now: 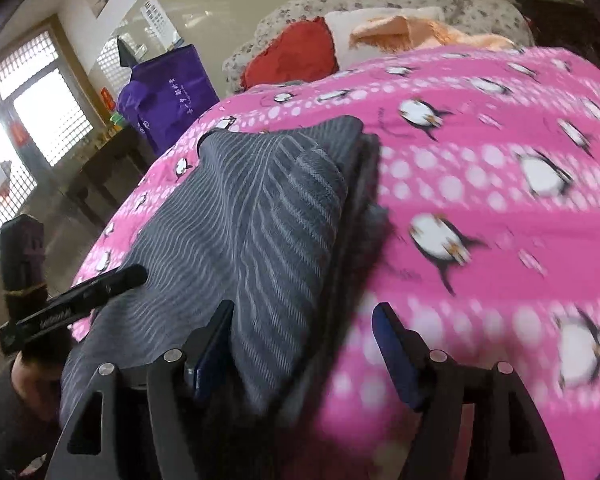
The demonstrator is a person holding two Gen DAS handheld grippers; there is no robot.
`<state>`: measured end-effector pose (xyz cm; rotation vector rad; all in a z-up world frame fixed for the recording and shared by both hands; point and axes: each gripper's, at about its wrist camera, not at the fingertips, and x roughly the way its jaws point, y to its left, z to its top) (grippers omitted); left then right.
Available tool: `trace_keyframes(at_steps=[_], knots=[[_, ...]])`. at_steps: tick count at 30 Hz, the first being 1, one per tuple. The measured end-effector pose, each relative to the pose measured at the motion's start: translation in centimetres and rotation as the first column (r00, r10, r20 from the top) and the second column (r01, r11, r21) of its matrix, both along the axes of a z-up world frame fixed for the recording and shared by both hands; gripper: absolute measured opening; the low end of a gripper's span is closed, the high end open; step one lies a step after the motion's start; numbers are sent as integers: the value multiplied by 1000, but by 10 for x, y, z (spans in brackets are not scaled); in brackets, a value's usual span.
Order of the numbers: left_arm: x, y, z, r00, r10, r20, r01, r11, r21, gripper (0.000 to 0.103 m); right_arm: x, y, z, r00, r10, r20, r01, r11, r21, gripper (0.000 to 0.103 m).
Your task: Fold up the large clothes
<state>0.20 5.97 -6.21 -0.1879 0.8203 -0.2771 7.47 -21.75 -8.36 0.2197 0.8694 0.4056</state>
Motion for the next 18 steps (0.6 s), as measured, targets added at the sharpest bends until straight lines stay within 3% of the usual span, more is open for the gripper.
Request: trace_keyframes(at_steps=[2, 5, 9, 10, 11, 13, 16, 18], knots=[[-13, 0, 10, 1000, 6, 26, -6, 1000, 16, 64, -14, -8, 15, 1000, -19, 14, 19, 1000, -22, 66], [-36, -1, 21, 998, -15, 58, 14, 1000, 20, 64, -37, -9, 48, 994, -24, 109, 29, 999, -37, 63], [-56, -6, 30, 996, -13, 85, 11, 1000, 28, 64, -55, 32, 90, 964, 160, 214, -143, 986, -90, 34], [-56, -8, 32, 996, -13, 85, 10, 999, 32, 64, -56, 47, 92, 951, 220, 217, -202, 974, -101, 32], [-57, -9, 32, 996, -16, 85, 13, 999, 34, 64, -57, 57, 91, 944, 255, 209, -237, 965, -109, 25], [-59, -14, 30, 997, -34, 67, 32, 999, 35, 64, -58, 70, 78, 939, 299, 171, -276, 950, -148, 23], [-59, -25, 13, 998, -56, 0, 56, 997, 56, 64, -49, 75, 19, 960, 280, -9, -275, 938, -211, 23], [-62, -35, 5, 998, -61, 6, 60, 992, 112, 70, -55, 67, 10, 964, 257, 65, -245, 956, -160, 23]])
